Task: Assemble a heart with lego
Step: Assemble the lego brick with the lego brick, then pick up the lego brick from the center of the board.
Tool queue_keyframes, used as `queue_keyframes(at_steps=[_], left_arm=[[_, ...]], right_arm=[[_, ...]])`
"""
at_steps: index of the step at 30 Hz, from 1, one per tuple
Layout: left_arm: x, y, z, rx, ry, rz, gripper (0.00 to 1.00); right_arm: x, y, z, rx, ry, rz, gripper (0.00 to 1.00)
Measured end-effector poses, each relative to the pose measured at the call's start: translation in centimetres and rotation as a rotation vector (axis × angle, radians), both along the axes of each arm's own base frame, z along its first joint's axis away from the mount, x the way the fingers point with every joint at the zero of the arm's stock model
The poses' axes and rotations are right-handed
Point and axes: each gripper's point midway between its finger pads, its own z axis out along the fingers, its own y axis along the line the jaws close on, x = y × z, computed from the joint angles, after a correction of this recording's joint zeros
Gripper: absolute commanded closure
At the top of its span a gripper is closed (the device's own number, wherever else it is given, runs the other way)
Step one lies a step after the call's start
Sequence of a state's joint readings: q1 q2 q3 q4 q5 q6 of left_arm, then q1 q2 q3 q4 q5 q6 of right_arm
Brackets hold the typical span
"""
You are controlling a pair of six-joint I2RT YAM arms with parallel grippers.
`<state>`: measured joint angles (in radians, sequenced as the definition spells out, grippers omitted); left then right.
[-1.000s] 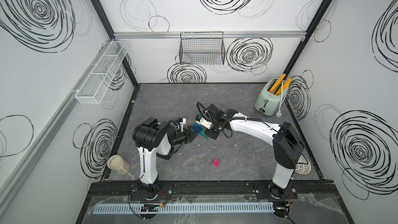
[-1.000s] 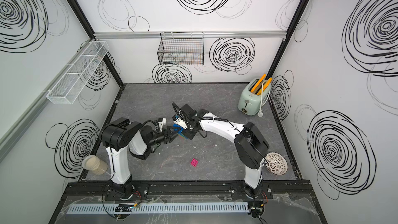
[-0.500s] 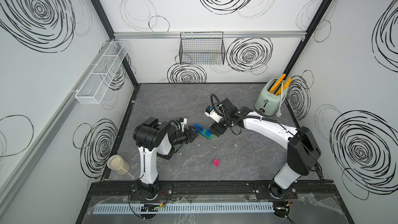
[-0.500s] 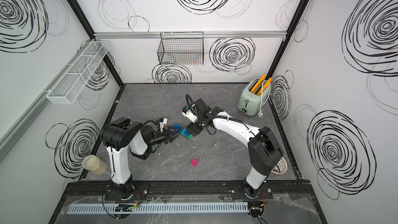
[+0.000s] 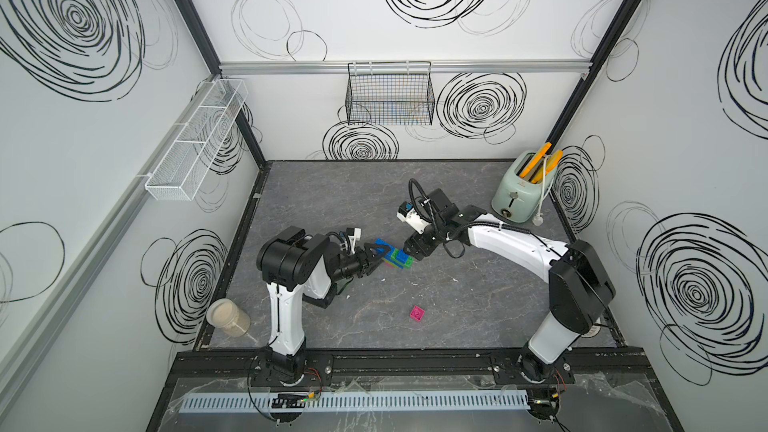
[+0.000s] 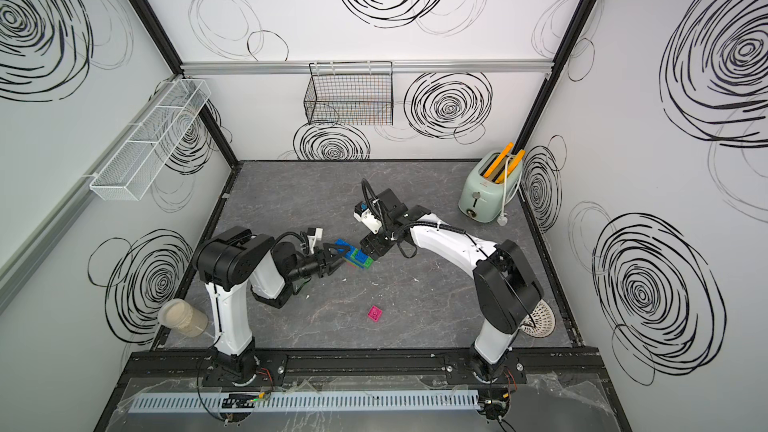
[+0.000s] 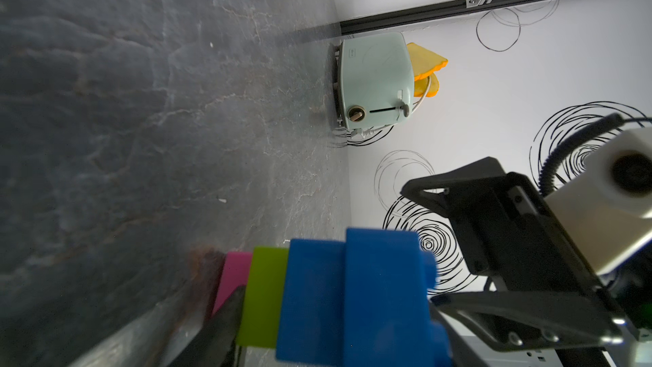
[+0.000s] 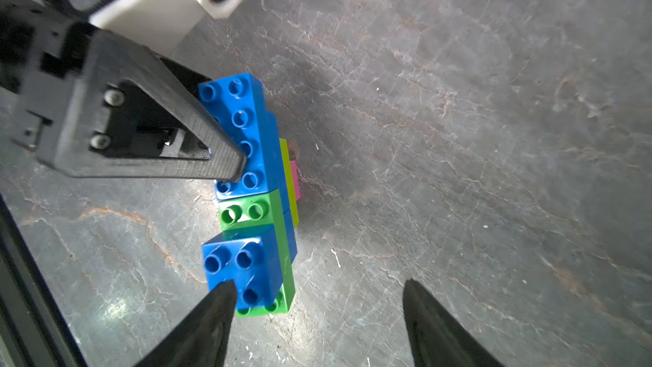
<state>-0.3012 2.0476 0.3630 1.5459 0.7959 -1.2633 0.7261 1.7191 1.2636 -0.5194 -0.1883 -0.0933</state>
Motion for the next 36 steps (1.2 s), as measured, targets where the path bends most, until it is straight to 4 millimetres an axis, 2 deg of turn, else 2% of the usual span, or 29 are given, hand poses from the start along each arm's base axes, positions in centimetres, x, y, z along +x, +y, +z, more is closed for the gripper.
queue_keyframes(at_steps=[1,8,13,16,19,24,27,31,32,36], left_arm=[[0.0,0.0,0.1,0.001,-0.008,0.0,0.39],[0.1,0.0,0.0,0.002,-0.006,0.003,0.39],[0.1,0.0,0.0,0.002,-0.007,0.001,0.39],[0.2,0.0,0.0,0.0,-0.008,0.001,0.38],[0.2,0.0,0.0,-0.005,-0.006,0.002,0.34],[0.2,0.1,-0.3,-0.005,0.011,0.011,0.21],[0.3,0.2,0.1,-0.015,0.004,0.014,0.14],[0.3,0.4,0.5,-0.025,0.002,0.025,0.09],[0.3,0.5,0.6,-0.027,0.004,0.031,0.02],[0.2,1.4,0.9,-0.034,0.017,0.064,0.03]], right_arm=[[-0.1,0.2,-0.4,-0.001,0.012,0.004,0.23],[0.2,0.0,0.0,-0.015,-0.014,-0.019,0.22],[-0.7,-0.9,1.7,0.003,-0.051,-0.056,0.22],[-2.9,-1.8,2.6,0.022,-0.065,-0.07,0.21],[-6.8,-1.8,2.0,0.031,-0.049,-0.04,0.21],[-14.4,-1.6,-1.4,0.004,0.015,0.048,0.2],[-17.4,-1.9,-3.3,-0.017,0.046,0.079,0.19],[-18.6,-2.5,-5.1,-0.035,0.067,0.051,0.19],[-18.6,-2.4,-5.4,-0.037,0.068,0.044,0.2],[-18.2,-2.0,-6.4,-0.045,0.062,0.019,0.2]])
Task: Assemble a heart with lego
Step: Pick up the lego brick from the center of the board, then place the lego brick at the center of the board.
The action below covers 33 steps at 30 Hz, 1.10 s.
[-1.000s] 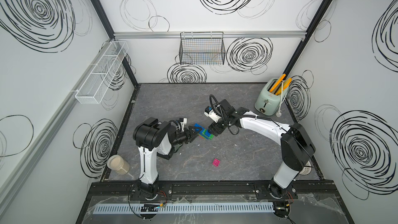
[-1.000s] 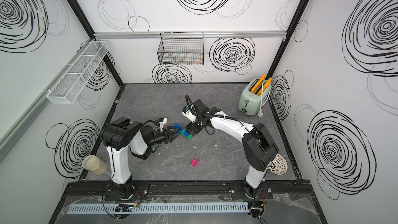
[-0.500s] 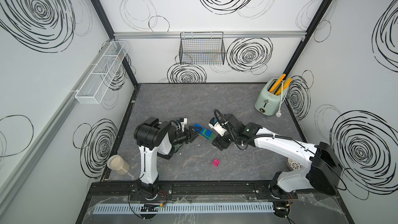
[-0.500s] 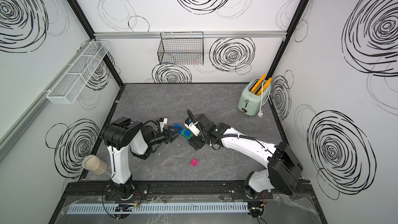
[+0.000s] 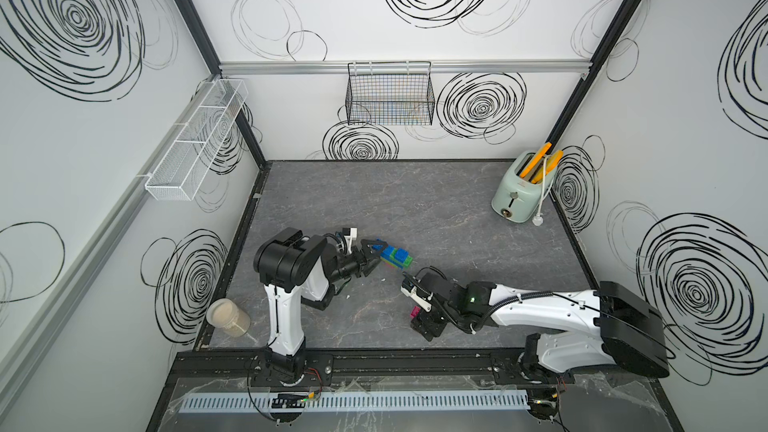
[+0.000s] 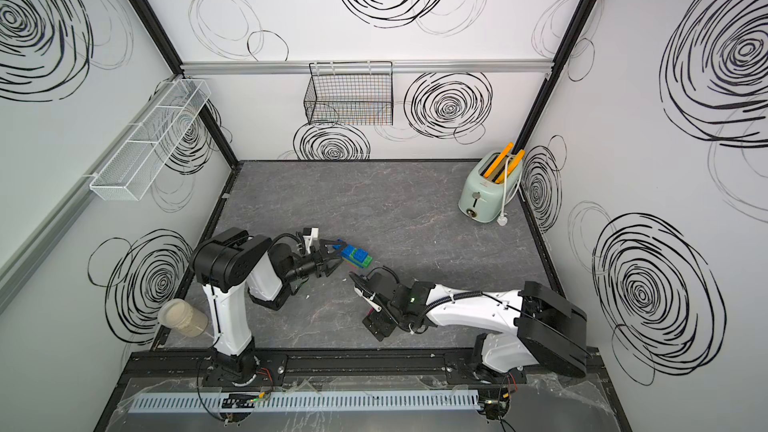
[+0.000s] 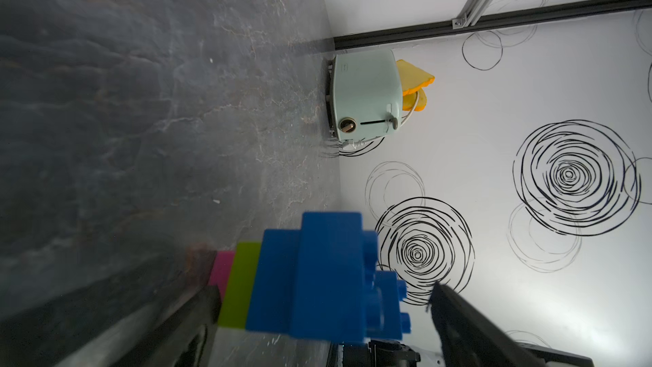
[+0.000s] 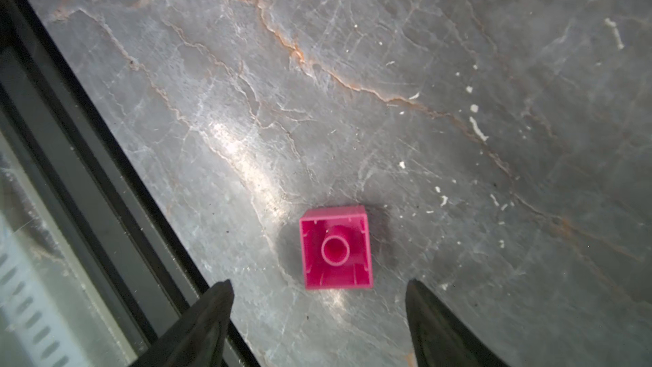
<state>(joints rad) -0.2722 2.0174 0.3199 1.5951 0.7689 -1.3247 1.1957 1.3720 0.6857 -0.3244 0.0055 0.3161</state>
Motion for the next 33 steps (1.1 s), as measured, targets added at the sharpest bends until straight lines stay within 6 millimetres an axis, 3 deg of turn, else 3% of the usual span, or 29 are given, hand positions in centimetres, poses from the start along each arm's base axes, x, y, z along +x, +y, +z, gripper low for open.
queue_keyframes(at_steps=[3,8,12,18,22,27,33], left_arm=[[-0.3,0.8,-0.1,0.009,0.025,0.03,0.03],[-1.1,2.1,-0.5,0.034,0.073,0.081,0.03],[-2.0,2.8,-0.2,0.067,0.079,0.096,0.03],[-3.2,3.1,1.3,0.118,0.022,0.09,0.03],[-4.6,1.9,2.3,0.168,-0.033,0.034,0.03],[-7.7,-0.7,2.8,0.217,-0.072,-0.086,0.03],[-8.6,-0.8,2.4,0.268,-0.062,-0.097,0.03]], right_arm=[[0.2,0.3,-1.0,-0.018,-0.005,-0.007,0.25],[0.6,0.5,-2.2,-0.037,-0.01,-0.02,0.55],[0.7,0.6,-2.2,-0.037,-0.016,-0.017,0.66],[0.4,1.6,-0.8,0.077,0.044,-0.01,0.68],[1.6,1.2,0.9,0.252,0.137,-0.084,0.68],[2.6,0.0,1.8,0.479,0.335,-0.194,0.68],[1.3,0.2,2.3,0.674,0.592,-0.228,0.66]])
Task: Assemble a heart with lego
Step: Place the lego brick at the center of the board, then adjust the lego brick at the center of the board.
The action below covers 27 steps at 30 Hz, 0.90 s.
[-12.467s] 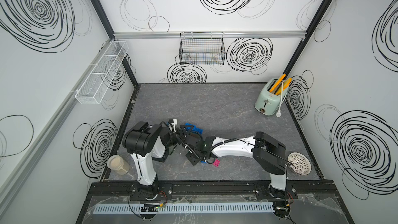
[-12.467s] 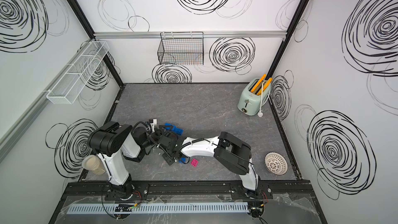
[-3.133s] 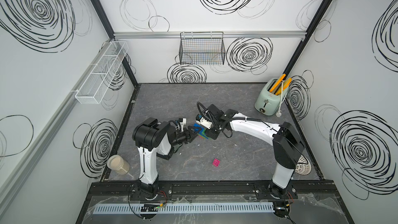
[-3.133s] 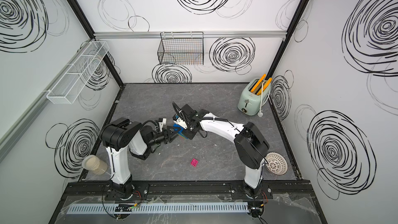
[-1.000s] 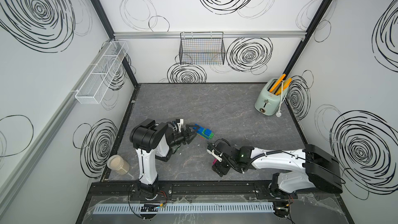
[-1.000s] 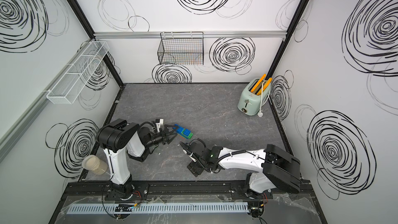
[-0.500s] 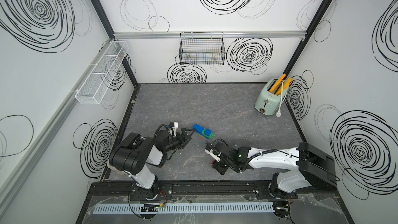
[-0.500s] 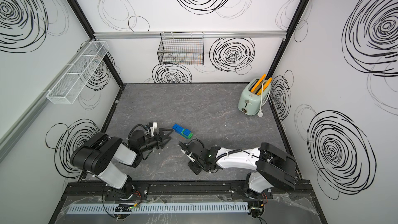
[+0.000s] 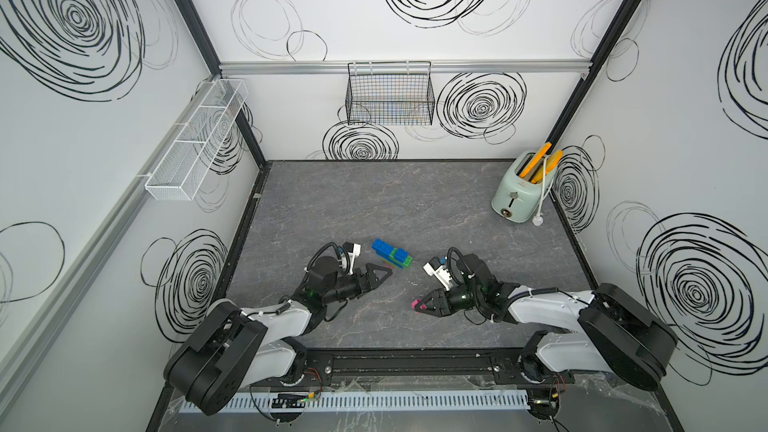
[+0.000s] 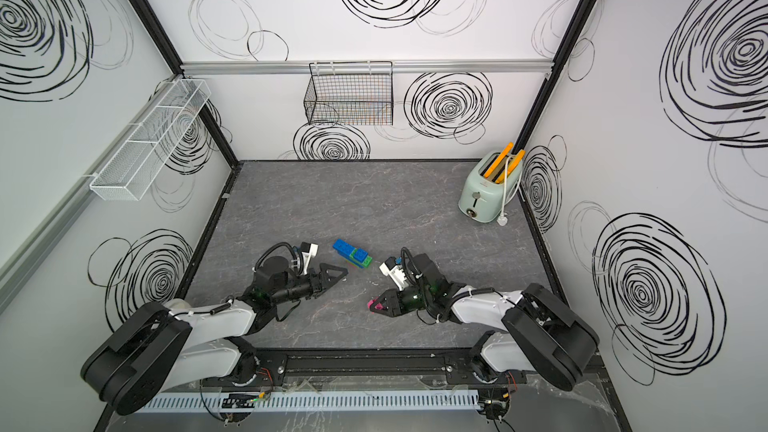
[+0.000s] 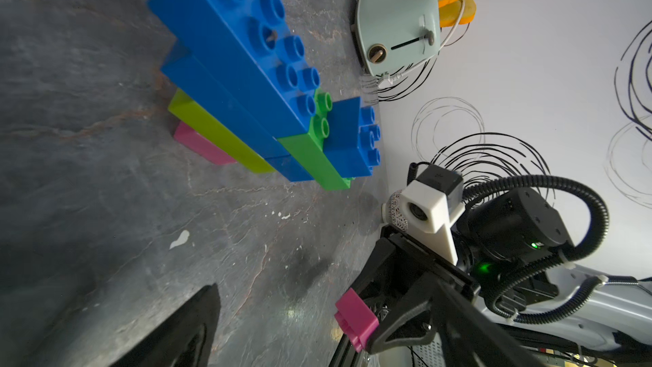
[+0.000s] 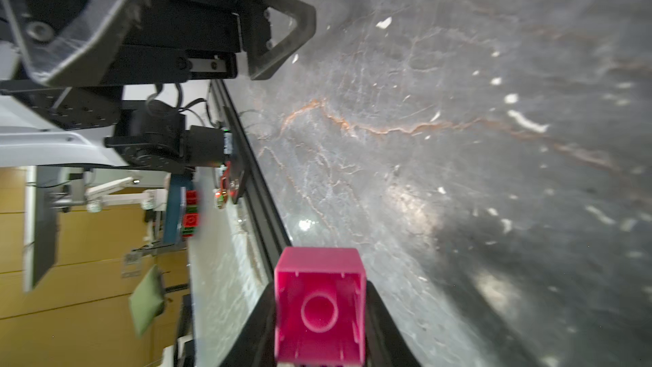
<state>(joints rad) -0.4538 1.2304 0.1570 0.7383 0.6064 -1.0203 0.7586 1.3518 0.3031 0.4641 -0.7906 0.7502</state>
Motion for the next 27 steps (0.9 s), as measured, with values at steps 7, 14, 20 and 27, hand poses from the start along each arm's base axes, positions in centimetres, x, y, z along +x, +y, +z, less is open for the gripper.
queue_keyframes(at_steps=[7,14,20,27], left_arm=[[-0.2,0.4,-0.3,0.023,0.011,0.012,0.03],[-0.3,0.5,-0.4,0.029,0.02,0.015,0.03],[-0.4,0.5,-0.1,0.031,0.01,0.012,0.03],[-0.9,0.5,-0.9,0.062,0.024,-0.004,0.03]], right_arm=[[0.4,-0.3,0.2,0.127,0.221,-0.075,0.48],[2.2,-1.8,-0.9,0.225,0.496,-0.264,0.08],[1.8,-0.6,0.6,0.248,0.434,-0.206,0.06],[5.6,3.2,6.5,0.163,0.051,-0.176,0.06]])
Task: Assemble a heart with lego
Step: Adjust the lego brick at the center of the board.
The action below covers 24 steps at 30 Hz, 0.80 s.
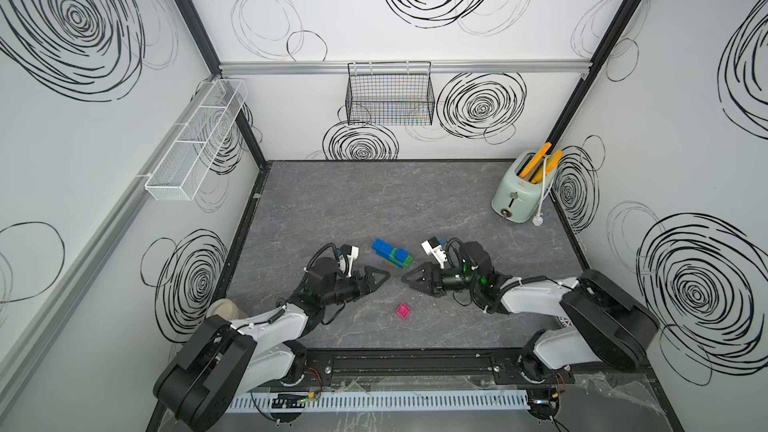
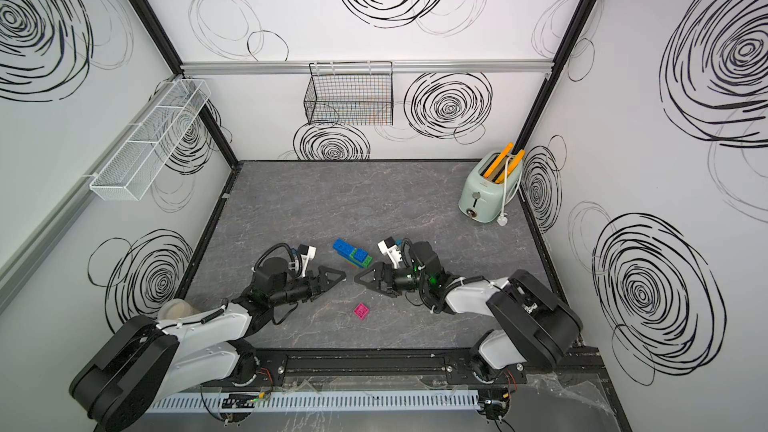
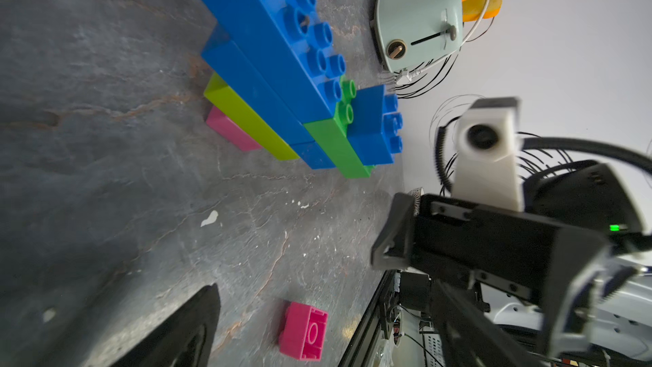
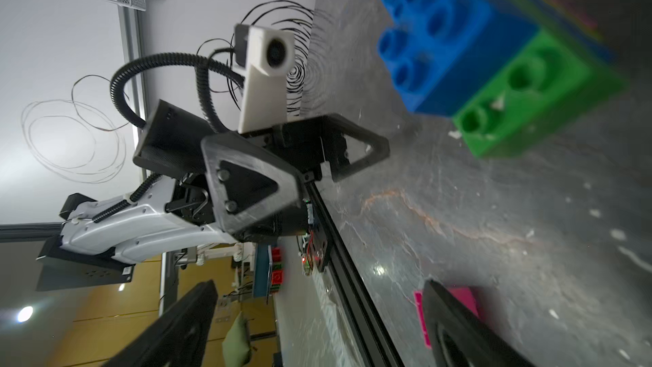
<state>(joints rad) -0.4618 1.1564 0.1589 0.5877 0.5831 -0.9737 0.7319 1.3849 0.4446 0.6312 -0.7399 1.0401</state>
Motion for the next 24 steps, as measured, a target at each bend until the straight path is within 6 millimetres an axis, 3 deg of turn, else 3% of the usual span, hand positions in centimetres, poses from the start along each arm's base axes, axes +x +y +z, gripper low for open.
queue_keyframes(at_steps=[2,5,9,14,19,24], left_arm=[[-0.5,-0.1,-0.7,0.028,0.012,-0.015,0.03],[-1.4,0.0,-1.4,0.068,0.02,-0.033,0.03],[-1.9,0.8,-1.7,0.083,0.025,-0.019,0.03],[-1.3,2.5,-1.3,0.091,0.025,0.054,0.03],[-0.4,4.1,-1.4,0.092,0.044,0.121,0.03],[0.0,5.1,-1.5,0.088,0.061,0.155,0.03]], right_arm=[[0.6,-0.3,0.2,-0.061,-0.065,-0.025,0.07],[0.5,-1.1,-2.2,-0.234,-0.127,-0.044,0.09],[-2.8,-0.3,-5.3,-0.502,-0.301,0.053,0.14],[-5.4,0.9,-7.5,-0.731,-0.568,0.155,0.17],[-5.8,0.5,-9.8,-0.931,-0.739,0.208,0.25],[-6.1,1.1,-10.1,-1.051,-0.877,0.228,0.25]])
